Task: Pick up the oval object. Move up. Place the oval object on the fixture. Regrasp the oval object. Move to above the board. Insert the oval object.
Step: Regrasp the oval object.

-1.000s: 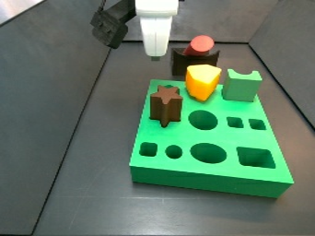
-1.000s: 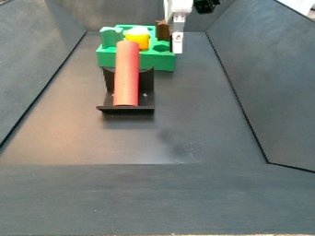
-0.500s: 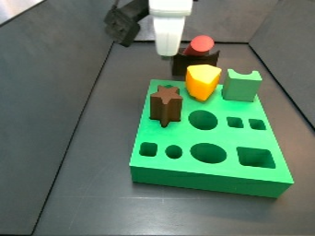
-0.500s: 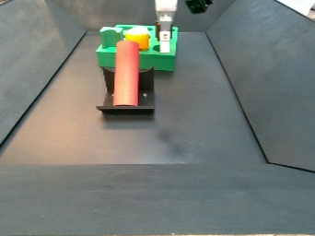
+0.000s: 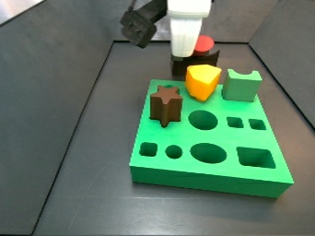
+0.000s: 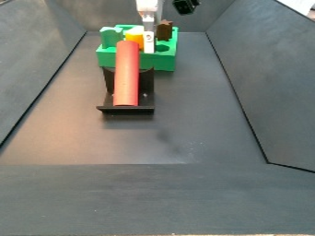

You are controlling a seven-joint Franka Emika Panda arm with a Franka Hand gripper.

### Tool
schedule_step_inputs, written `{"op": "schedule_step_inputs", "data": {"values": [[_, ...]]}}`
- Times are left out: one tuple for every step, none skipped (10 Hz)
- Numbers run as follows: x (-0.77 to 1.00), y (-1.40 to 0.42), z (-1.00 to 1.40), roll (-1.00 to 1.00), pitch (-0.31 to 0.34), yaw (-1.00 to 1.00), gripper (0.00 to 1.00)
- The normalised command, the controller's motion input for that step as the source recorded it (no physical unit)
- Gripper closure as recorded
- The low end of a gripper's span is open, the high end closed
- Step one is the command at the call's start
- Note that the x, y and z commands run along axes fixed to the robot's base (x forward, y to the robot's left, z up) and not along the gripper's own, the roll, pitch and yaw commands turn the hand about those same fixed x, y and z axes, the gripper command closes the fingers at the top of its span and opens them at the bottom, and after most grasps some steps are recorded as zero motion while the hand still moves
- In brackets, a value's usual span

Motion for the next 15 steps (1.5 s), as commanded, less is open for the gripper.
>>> {"op": "schedule_step_inputs", "data": {"values": [[0.96, -0.02, 0.00, 0.01, 0.193, 0.04, 0.00], [0.86, -0.02, 0.00, 0.01, 0.196, 0.04, 0.00], [0.81, -0.02, 0.00, 0.00, 0.197, 0.04, 0.00], [0.68, -0.02, 0.00, 0.00, 0.209, 0.04, 0.00], [0.62, -0.02, 0.01, 0.00, 0.215, 0.04, 0.00], [0.55, -0.02, 0.00, -0.01, 0.216, 0.05, 0.00], [0.51, -0.02, 0.00, -0.01, 0.214, 0.05, 0.00], [0.41, -0.01, 0.00, -0.02, 0.220, 0.05, 0.00], [0.38, -0.01, 0.00, -0.02, 0.224, 0.05, 0.00], [0.30, -0.01, 0.01, -0.02, 0.226, 0.05, 0.00], [0.23, -0.01, 0.00, -0.03, 0.226, 0.05, 0.00], [0.19, -0.01, 0.00, -0.02, 0.231, 0.05, 0.00], [0.16, -0.01, 0.00, -0.02, 0.234, 0.05, 0.00], [0.10, -0.01, 0.00, -0.02, 0.241, 0.05, 0.00], [0.09, -0.02, 0.01, -0.03, 0.232, 0.06, 0.00]]}}
